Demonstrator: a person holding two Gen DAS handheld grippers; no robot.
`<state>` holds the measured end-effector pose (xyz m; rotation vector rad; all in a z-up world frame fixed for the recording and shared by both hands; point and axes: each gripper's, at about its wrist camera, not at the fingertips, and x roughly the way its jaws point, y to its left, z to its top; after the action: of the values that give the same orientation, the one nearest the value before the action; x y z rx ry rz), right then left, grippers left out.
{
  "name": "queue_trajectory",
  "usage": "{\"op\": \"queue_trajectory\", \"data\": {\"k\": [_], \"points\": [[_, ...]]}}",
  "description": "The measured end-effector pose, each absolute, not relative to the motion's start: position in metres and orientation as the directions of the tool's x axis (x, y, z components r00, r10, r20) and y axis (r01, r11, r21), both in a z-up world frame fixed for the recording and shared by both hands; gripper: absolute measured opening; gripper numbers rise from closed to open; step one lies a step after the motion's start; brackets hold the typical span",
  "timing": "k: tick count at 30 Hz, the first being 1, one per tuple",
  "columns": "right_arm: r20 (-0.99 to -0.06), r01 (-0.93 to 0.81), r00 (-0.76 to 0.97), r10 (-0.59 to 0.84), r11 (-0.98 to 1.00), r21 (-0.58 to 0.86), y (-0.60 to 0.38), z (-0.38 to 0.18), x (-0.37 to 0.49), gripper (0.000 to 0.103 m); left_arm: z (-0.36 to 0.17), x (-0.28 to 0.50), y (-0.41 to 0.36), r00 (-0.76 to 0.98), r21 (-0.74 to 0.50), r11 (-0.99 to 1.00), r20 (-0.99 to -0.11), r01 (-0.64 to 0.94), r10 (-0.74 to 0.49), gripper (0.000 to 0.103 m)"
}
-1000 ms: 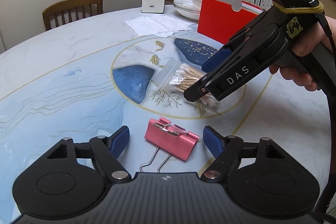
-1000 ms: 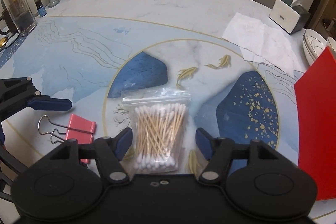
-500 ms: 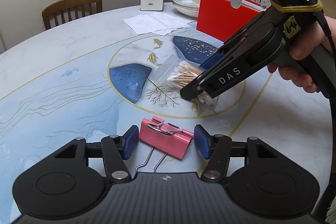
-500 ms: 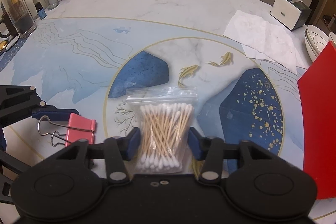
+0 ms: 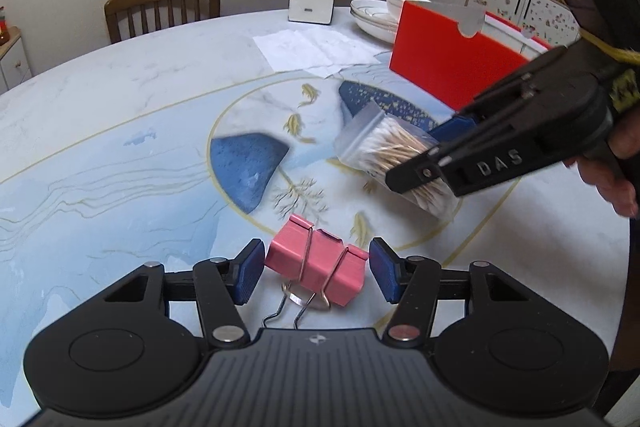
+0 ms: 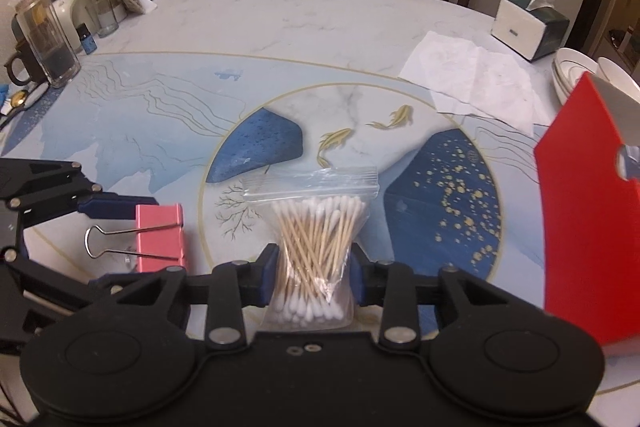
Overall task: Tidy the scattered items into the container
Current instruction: 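Carry the binder clip and cotton swab bag with both tools over the shoebox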
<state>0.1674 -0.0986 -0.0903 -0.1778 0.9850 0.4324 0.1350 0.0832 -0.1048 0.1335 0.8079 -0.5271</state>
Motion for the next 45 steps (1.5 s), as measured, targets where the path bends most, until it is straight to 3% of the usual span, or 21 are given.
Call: {"op": "queue_trajectory", "data": {"k": [27, 45], "points": [[-0.752, -0.372, 0.568, 0.335, 0.919, 0.128, -0.24, -0.014, 0.143, 0.034, -0.023, 0.14, -0.042, 0.579, -0.118, 0.842, -0.675, 0.527, -0.457, 0.056], [-0.718, -0.237, 0.654, 0.238, 0.966, 0.104, -0.361, -0.004, 0.16, 0.034, 0.0, 0.171, -0.163, 0.569, -0.085, 0.772, -0.626, 0.63, -0.533, 0.056]]}}
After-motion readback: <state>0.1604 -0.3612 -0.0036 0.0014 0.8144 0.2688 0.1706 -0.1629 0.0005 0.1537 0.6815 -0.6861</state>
